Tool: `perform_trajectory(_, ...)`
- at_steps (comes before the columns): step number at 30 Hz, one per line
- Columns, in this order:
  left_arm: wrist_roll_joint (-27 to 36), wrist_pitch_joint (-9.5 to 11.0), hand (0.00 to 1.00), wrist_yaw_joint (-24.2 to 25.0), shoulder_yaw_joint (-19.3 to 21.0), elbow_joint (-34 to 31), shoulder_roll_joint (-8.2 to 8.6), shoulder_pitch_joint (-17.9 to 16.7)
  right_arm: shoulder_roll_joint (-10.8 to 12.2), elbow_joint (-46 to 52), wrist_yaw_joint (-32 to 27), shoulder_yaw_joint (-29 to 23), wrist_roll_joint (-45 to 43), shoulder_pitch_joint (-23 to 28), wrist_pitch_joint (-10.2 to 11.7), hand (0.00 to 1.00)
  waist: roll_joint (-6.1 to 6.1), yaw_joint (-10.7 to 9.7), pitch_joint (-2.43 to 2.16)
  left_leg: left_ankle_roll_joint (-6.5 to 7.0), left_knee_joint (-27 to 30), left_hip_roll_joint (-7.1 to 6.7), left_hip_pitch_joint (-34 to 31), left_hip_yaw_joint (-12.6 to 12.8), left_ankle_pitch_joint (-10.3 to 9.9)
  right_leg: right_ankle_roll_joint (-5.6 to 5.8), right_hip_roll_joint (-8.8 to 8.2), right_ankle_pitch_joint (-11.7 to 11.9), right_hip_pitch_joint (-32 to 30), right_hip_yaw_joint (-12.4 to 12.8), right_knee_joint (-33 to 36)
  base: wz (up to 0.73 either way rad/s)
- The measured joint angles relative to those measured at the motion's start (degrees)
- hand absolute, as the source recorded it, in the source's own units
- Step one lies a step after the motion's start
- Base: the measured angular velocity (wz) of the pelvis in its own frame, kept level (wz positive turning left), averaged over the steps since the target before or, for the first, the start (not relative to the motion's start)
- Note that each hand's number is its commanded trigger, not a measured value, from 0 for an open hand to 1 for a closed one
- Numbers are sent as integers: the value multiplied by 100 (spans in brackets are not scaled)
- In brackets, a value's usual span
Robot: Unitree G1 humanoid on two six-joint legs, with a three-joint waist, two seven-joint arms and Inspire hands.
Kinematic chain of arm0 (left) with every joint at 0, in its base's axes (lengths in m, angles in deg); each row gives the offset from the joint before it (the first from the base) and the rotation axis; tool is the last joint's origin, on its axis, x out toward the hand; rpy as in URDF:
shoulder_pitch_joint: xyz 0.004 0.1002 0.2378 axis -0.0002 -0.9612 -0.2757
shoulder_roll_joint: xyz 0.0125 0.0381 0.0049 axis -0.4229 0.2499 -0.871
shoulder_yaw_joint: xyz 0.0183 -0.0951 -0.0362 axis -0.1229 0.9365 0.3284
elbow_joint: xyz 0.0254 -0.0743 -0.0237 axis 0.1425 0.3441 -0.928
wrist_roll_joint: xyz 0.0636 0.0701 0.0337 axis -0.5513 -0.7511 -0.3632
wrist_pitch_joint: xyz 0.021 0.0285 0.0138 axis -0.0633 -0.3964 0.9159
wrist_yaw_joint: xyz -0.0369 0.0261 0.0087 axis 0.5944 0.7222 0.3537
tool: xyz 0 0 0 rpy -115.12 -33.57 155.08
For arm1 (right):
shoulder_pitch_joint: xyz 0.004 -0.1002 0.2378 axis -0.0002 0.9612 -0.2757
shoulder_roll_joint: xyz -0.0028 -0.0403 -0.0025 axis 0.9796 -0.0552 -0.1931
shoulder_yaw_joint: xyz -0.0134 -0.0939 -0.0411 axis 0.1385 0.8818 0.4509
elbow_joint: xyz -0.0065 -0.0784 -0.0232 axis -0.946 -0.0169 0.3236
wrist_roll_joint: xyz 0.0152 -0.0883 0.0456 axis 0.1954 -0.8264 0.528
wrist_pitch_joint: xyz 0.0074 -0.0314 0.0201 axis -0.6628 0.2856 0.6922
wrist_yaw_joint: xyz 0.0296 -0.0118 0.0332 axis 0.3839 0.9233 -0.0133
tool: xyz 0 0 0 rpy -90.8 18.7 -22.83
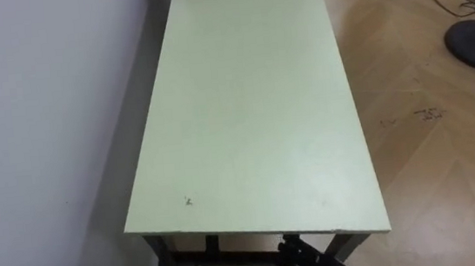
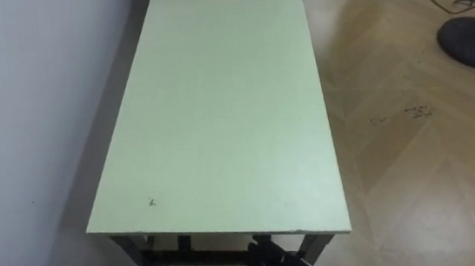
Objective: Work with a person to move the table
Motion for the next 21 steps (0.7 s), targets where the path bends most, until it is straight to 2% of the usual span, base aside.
perform_trajectory(6, 4, 157, 0, -21, 5, 391, 12, 74, -1, -837, -83, -33, -599, -154, 13, 0, 16, -25, -5, 0, 3, -1, -3, -26, 0, 0, 2, 0, 7, -11, -1, 2)
perform_trajectory(9, 4, 213, 0, -35, 57, 871, 18, 257, 17, -1475, -154, -121, -627, -322, 20, 0, 12, -4, -9, 0, -8, 0, -1, -16, 0, 0, -1, 0, -3, -52, -7, -3)
perform_trajectory(12, 3, 231, 0, -78, 259, 1185, 15, 240, 26, -1927, -348, -347, -615, -421, 25, 0, -3, 4, -12, -1, -19, 1, 20, -12, 0, 0, -3, 0, -18, -98, -11, -1)
perform_trajectory(15, -11, 234, 0, -195, 543, 1785, 71, 178, 62, -2518, -496, -523, -576, -503, 46, 0, -37, 14, -24, -2, -66, 2, 93, -12, -1, -1, -2, 0, 24, -190, -13, 0)
perform_trajectory(21, -522, 330, 0, -556, 1141, 2328, 163, -73, 90, -3003, -858, -689, -575, -310, 151, 0, -42, 40, -14, -2, -90, 2, 116, -15, -1, -6, 0, 3, 29, -154, -13, -1)
